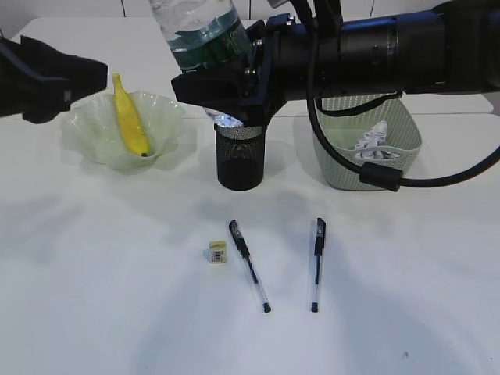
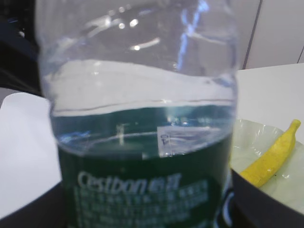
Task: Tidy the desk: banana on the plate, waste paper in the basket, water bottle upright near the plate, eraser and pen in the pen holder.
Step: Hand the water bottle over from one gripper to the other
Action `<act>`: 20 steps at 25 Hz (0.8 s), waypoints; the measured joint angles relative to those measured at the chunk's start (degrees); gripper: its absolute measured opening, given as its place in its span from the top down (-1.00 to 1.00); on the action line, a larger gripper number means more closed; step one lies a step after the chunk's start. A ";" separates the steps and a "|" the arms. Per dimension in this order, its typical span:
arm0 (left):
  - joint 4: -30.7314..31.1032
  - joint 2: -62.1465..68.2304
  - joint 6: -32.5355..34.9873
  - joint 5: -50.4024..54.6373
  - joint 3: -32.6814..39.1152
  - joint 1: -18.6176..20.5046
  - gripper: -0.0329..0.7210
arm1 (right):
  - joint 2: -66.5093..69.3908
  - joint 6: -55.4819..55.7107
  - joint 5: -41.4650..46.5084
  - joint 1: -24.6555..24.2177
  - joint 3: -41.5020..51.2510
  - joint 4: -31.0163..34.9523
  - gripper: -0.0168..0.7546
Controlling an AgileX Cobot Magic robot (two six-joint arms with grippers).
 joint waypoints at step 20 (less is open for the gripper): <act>-0.55 0.87 0.00 -28.19 4.31 -10.10 -0.70 | 0.00 0.00 -0.50 0.00 0.00 0.00 -0.12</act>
